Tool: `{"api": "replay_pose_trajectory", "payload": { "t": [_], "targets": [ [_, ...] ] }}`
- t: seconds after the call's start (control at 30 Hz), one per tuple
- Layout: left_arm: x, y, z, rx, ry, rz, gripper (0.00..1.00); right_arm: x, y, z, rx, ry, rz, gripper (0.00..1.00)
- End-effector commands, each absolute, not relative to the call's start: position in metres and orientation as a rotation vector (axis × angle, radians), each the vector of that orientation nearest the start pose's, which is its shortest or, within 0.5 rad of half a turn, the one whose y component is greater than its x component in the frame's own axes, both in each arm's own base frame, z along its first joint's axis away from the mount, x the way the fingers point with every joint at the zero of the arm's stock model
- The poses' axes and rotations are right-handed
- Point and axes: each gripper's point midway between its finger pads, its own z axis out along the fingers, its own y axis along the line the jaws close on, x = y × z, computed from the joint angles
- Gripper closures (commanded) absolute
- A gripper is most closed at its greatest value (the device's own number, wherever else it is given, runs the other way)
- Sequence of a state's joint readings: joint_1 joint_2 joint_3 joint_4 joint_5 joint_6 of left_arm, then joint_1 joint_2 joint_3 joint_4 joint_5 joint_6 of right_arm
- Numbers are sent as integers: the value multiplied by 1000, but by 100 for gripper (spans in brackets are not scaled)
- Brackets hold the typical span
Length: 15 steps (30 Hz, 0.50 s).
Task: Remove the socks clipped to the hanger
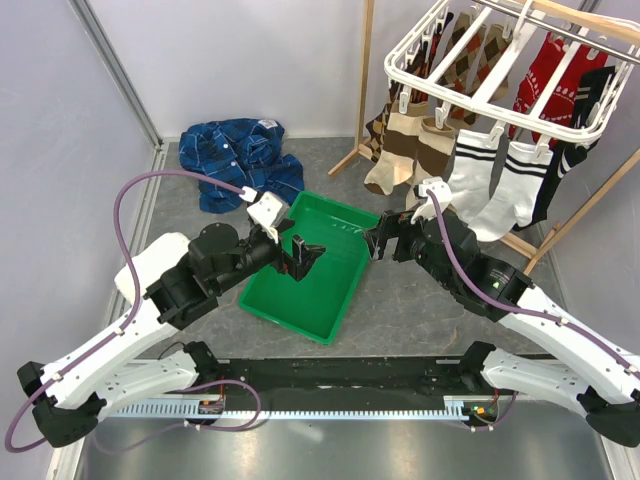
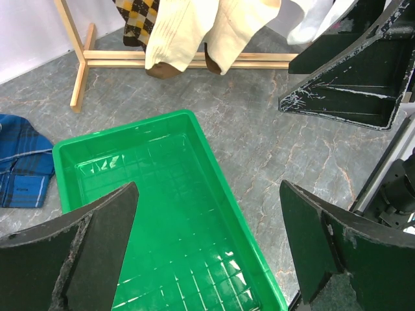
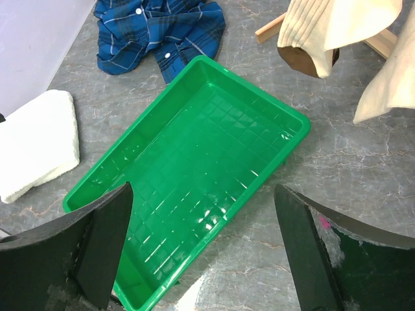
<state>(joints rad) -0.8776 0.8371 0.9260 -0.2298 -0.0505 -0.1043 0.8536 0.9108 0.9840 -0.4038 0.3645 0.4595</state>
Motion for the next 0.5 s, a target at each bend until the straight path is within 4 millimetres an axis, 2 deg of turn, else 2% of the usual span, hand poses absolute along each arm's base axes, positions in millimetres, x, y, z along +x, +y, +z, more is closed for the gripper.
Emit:
{"api": "replay_pose_trajectory", "payload": {
  "t": [0.0, 0.2, 0.23, 0.43, 0.47],
  "targets": [
    [209, -245, 327, 641, 1585, -675, 3, 245, 209, 297, -97, 1869, 567, 2],
    [209, -245, 327, 642, 1584, -672, 3, 253, 193, 304, -81, 1829, 468, 2],
    [210, -244, 327, 639, 1584, -669, 3, 258, 181, 306, -60, 1813, 389, 2],
    [211, -243, 325, 639, 1587, -653, 3, 269, 144, 332, -5, 1752, 159, 2],
    [211, -243, 325, 642, 1588, -653, 3, 272, 131, 338, 26, 1736, 72, 2]
  ]
}}
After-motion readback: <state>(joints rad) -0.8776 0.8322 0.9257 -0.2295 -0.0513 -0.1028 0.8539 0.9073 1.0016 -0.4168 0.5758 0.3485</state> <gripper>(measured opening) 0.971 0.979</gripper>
